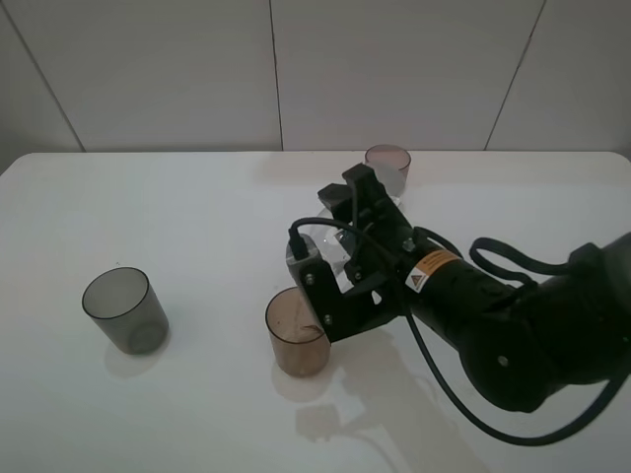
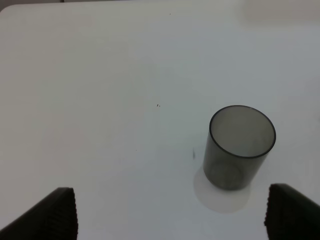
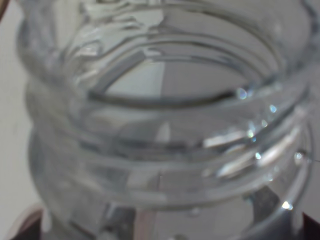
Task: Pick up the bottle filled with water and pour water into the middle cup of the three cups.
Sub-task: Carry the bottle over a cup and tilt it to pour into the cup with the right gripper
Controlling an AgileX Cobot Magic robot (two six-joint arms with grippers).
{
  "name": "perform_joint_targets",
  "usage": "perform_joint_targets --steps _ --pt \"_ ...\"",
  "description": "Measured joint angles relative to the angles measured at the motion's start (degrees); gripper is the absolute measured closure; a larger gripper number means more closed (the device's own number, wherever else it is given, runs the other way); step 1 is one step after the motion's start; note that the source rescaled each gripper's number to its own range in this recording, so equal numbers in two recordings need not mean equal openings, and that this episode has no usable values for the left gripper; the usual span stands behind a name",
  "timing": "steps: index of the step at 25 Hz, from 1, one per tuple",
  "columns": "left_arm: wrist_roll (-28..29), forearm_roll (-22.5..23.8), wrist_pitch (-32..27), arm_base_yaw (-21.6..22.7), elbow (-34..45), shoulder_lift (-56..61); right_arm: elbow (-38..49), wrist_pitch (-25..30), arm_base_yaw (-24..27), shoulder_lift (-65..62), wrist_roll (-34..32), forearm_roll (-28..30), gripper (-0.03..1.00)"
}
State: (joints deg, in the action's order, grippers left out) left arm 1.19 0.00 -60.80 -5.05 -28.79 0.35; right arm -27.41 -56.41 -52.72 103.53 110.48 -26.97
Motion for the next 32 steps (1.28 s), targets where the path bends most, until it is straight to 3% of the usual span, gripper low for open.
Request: perform_joint_targets --steps 32 --pt "0.0 0.0 0.0 0.0 0.0 0.0 0.0 -3.9 0.0 0.1 6.1 0.3 0.97"
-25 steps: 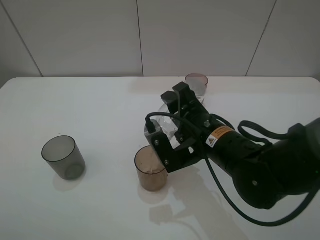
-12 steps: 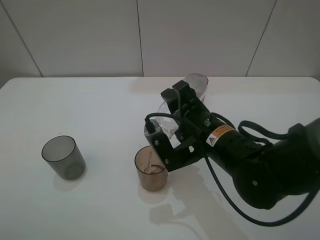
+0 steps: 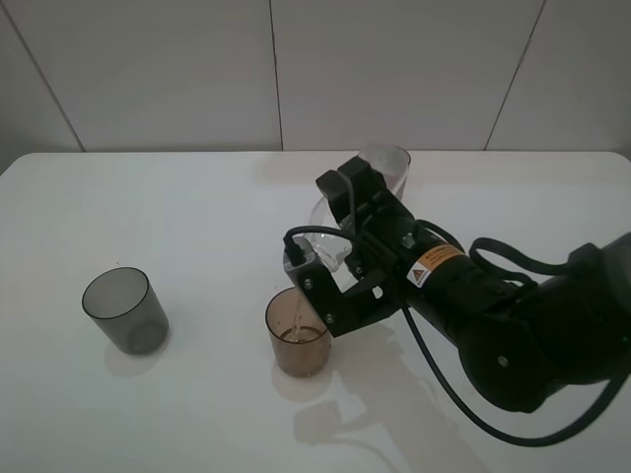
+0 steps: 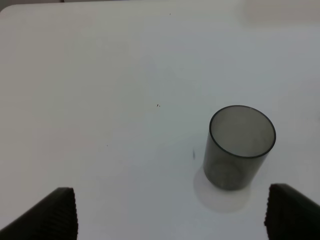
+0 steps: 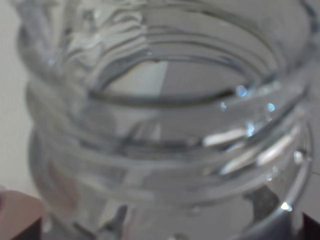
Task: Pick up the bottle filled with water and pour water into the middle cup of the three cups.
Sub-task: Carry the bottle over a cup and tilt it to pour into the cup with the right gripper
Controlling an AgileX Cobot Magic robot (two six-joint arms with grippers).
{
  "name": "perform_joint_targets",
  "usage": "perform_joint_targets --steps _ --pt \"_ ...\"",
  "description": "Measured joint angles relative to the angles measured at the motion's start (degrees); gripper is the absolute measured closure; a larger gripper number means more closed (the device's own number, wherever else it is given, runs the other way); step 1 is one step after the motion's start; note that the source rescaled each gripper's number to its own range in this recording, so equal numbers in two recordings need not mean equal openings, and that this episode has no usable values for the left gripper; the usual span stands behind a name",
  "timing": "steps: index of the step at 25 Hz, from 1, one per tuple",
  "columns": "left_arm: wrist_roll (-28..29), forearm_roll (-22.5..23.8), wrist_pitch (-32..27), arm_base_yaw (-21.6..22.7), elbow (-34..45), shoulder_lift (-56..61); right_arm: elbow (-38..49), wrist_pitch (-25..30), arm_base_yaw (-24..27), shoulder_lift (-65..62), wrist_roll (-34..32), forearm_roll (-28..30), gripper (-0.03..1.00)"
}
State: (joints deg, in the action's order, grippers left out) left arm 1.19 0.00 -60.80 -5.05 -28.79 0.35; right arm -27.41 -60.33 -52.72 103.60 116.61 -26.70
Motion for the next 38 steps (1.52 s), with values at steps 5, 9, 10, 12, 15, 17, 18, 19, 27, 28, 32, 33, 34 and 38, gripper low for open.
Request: perform_joint_targets --steps 5,9,10,12,15,17,18,19,27,28,32,33,34,38 --pt "0.0 0.0 0.0 0.0 0.0 0.0 0.0 -0.6 -0.2 0.0 1.0 -0.1 0.97" --pt "0.0 0.0 0.0 0.0 0.0 0.0 0.0 -1.5 -1.3 0.0 2.5 -0.1 0.97" --pt "0.0 0.0 0.0 0.0 0.0 0.0 0.0 -1.9 -1.6 0.0 2.5 -0.1 0.97" --pt "0.0 0.0 0.0 0.0 0.0 0.0 0.0 -2.5 -1.9 0.0 2.7 -0.2 0.97" --pt "0.0 0.0 0.0 0.0 0.0 0.0 0.0 -3.2 -1.9 0.0 2.9 -0.2 0.97" --pt "0.0 0.0 0.0 0.0 0.0 0.0 0.0 -3.5 -1.9 0.0 3.0 -0.2 0.97" --pt "0.0 0.0 0.0 0.0 0.0 0.0 0.0 -3.5 -1.9 0.0 3.5 -0.2 0.97" --pt "0.0 0.0 0.0 0.0 0.0 0.0 0.0 -3.6 -1.9 0.0 4.2 -0.3 0.97" --pt "0.0 0.0 0.0 0.0 0.0 0.0 0.0 -5.0 -2.0 0.0 7.2 -0.5 0.97" --pt "0.0 0.0 0.0 0.0 0.0 0.0 0.0 -5.0 -2.2 0.0 7.6 -0.6 0.97" --pt "0.0 0.0 0.0 0.0 0.0 0.0 0.0 -5.1 -3.3 0.0 8.7 -0.7 0.97" --pt "0.0 0.0 0.0 0.0 0.0 0.0 0.0 -5.1 -3.3 0.0 8.7 -0.7 0.97" --pt "0.0 0.0 0.0 0.0 0.0 0.0 0.0 -5.1 -3.3 0.0 8.7 -0.7 0.97" --pt "0.0 0.0 0.0 0.0 0.0 0.0 0.0 -5.9 -3.3 0.0 8.9 -0.7 0.97"
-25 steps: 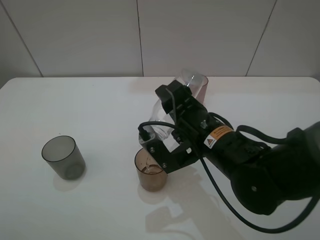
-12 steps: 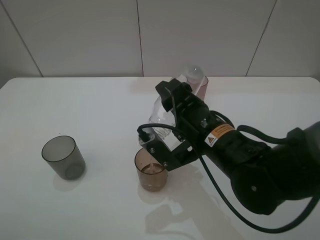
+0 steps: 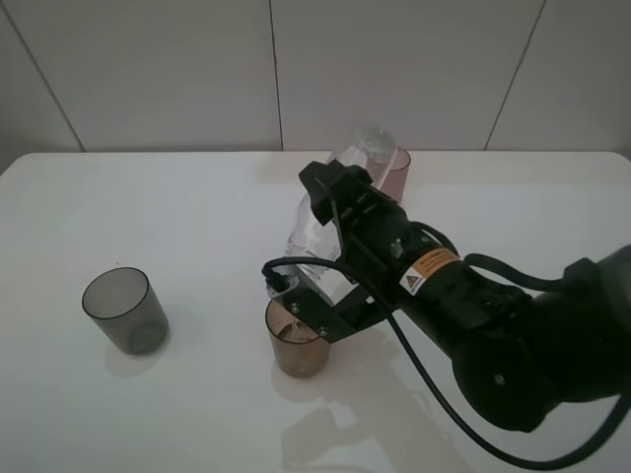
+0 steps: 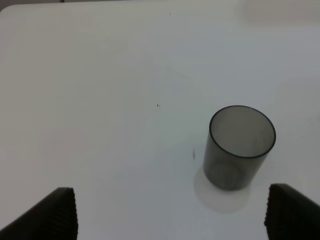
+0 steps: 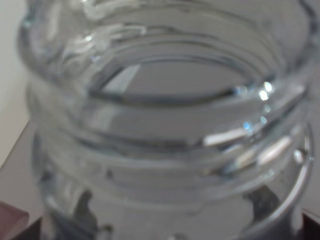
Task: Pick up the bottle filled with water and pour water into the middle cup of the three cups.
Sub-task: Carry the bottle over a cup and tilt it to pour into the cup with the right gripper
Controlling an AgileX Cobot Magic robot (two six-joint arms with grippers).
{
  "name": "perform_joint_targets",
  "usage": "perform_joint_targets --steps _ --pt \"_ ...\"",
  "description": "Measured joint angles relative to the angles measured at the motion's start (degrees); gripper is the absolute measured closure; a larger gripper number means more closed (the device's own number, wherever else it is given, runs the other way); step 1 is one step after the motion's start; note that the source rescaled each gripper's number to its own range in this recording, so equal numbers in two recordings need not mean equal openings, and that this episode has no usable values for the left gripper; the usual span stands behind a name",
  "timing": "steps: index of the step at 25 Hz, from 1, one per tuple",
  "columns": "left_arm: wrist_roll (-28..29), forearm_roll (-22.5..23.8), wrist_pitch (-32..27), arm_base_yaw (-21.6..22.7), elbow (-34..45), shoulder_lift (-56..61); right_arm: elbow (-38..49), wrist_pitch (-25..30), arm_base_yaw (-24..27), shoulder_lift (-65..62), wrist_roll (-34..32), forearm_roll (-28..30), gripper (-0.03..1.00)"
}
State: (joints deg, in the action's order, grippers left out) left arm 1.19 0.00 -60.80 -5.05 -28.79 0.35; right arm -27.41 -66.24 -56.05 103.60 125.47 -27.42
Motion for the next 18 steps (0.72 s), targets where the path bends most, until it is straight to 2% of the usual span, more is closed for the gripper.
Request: perform_joint_targets --steps 18 --pt "0.0 0.0 0.0 0.0 0.0 0.0 0.0 -1.2 -0.7 0.0 3.9 -0.7 0.97"
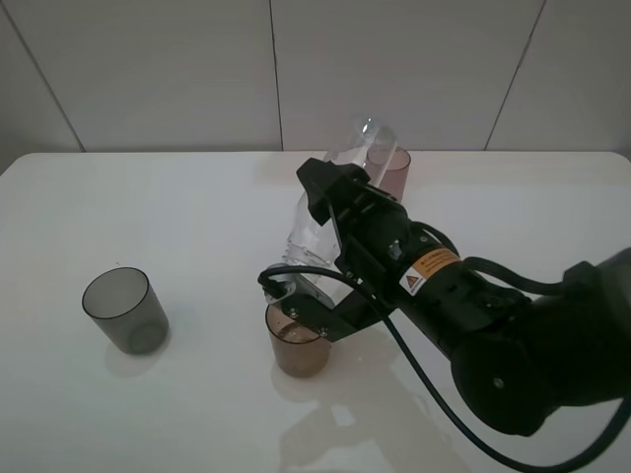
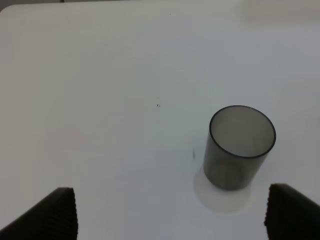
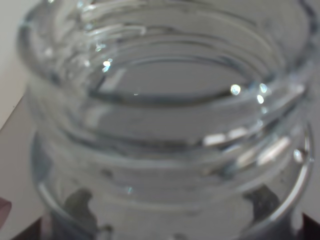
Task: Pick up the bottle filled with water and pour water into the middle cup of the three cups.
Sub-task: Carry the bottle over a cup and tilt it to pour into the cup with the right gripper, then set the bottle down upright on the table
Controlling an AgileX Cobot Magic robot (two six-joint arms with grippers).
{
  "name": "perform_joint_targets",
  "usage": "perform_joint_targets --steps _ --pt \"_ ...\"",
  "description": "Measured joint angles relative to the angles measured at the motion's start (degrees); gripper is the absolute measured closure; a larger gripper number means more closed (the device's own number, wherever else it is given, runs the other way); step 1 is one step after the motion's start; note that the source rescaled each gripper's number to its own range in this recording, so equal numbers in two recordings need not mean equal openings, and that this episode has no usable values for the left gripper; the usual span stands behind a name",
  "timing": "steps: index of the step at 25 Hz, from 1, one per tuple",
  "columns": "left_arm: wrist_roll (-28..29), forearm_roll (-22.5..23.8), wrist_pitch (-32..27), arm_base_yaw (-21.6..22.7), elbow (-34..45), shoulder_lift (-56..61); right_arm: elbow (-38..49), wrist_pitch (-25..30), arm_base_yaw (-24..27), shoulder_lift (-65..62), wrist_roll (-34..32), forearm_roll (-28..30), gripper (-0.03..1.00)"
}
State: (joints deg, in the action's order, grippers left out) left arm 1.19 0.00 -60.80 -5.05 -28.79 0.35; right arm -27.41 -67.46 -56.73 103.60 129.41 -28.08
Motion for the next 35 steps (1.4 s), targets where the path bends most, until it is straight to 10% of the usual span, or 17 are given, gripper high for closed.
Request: perform_joint_targets --steps 16,35 --pt "0.0 0.0 0.0 0.0 0.0 0.0 0.0 5.0 0.0 0.0 -2.7 -0.9 0.97" --pt "0.0 0.0 0.0 0.0 0.0 0.0 0.1 27.8 0.1 -10.6 -32.6 -8.1 0.97"
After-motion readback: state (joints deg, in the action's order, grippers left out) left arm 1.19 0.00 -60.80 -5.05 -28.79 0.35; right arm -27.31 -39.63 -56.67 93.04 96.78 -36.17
